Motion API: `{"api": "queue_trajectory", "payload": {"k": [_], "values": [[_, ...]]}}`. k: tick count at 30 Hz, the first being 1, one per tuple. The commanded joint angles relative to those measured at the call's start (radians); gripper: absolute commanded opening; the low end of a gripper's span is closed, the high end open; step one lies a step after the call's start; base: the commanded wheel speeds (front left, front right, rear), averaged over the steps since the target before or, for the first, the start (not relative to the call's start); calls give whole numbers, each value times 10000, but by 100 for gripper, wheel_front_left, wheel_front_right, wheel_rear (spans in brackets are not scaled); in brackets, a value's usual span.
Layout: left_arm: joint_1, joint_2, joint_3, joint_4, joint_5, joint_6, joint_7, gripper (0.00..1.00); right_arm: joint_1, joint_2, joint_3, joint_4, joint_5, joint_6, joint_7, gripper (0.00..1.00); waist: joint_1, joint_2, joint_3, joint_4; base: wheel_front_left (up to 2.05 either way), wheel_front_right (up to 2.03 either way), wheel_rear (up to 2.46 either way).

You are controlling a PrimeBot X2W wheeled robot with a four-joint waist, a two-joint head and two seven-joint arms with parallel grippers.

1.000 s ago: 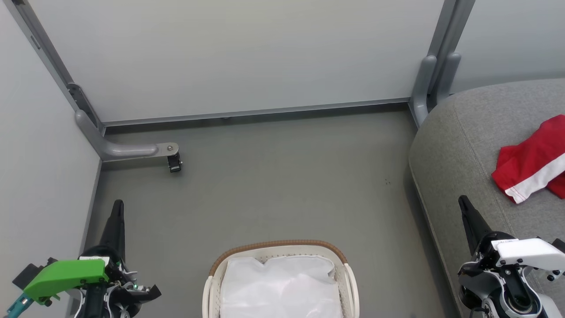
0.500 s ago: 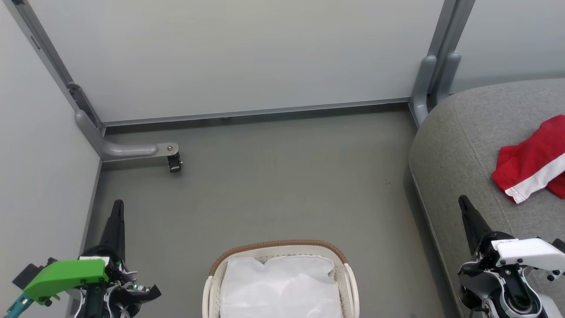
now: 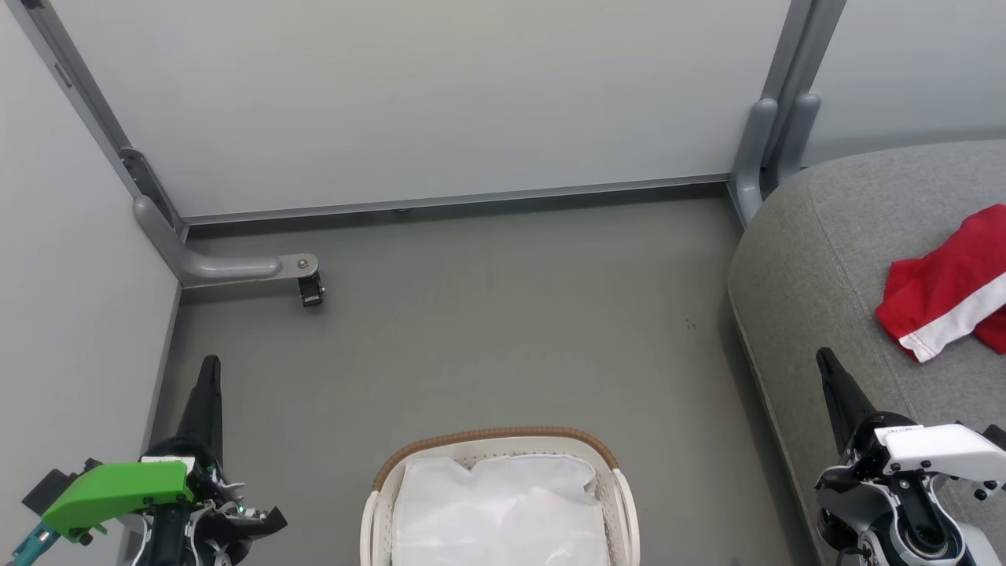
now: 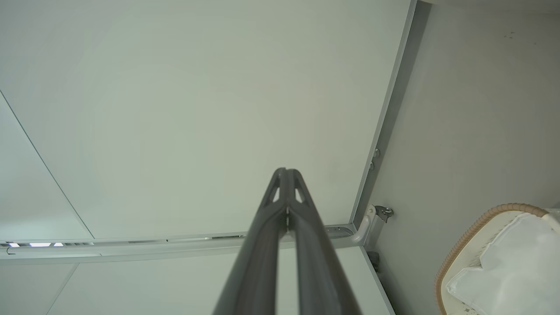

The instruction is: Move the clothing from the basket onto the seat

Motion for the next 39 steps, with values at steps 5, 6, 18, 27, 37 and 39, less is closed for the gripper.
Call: {"api": "queue_trajectory", "payload": {"k": [5,6,18,27,37,39], "values": [[105,66,23,-20,-30,-51,33,0,115,-51,-17,-32,41,-3,34,0,0,0,0,0,0,0,0],[105,66,23,-20,-30,-51,33,0,115,-51,-17,-32,41,-3,34,0,0,0,0,0,0,0,0],[106,66,22,-20,-30,-51,32,0,115,-51,-16,-32,41,-3,33,0,0,0,0,0,0,0,0],[106,67,22,-21,-30,-51,32,0,115,-51,-16,-33,42,-3,33,0,0,0,0,0,0,0,0],[106,67,22,-20,-31,-51,31,0,115,-51,-15,-33,42,-3,32,0,0,0,0,0,0,0,0],[106,67,21,-20,-31,-51,31,0,115,-51,-15,-33,42,-3,32,0,0,0,0,0,0,0,0]]}}
